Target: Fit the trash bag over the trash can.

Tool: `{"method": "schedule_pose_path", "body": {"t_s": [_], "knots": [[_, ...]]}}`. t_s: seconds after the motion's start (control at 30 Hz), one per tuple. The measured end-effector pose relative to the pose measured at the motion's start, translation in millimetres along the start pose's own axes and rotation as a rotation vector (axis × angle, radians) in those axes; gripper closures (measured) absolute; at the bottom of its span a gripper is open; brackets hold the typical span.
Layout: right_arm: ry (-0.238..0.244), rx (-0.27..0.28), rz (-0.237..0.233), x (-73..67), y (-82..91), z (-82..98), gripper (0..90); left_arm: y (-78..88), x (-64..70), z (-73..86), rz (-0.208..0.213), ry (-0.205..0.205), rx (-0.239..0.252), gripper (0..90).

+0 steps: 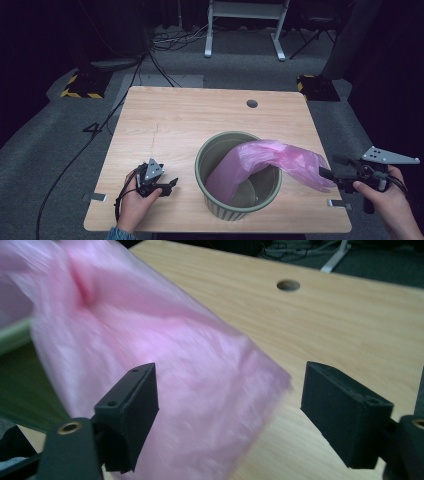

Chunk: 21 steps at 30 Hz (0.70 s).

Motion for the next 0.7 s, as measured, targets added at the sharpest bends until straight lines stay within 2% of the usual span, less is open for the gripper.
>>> {"method": "schedule_pose_path", "body": {"t_s": [0.1,0.3,0.47,0.5,0.6,0.7], "knots": [[-0.015,-0.008,-0.032,-1.7,-5.3,9.5,21.6,0.0,-0.3,0.5,-0.002,0.006,0.002,26.0],[0.027,0.006,-0.043,-12.9,-6.5,11.4,21.2,0.2,-0.2,0.5,-0.001,0.003,0.002,26.0],[0.098,0.035,-0.072,-37.2,3.8,6.5,21.0,0.2,-0.3,0.5,-0.001,0.005,0.002,26.0],[0.098,0.035,-0.072,-37.2,3.8,6.5,21.0,0.0,0.1,0.5,0.000,0.003,0.001,26.0],[0.121,0.046,-0.085,-49.9,9.9,3.8,21.2,0.2,0.7,0.2,0.001,0.001,0.002,26.0],[0.128,0.055,-0.087,-53.8,12.9,2.9,21.4,0.9,-0.1,-0.2,-0.001,0.001,0.005,26.0]]}}
Point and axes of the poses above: each handheld gripper's, and its own axes: y roughly backward along the jaws, z roughly out of its underside, x roughly to its right, the point moved 7 cm from there along -y, roughly forward along the jaws, and after that the axes turned 8 degrees about y, right-handed, at the moved point
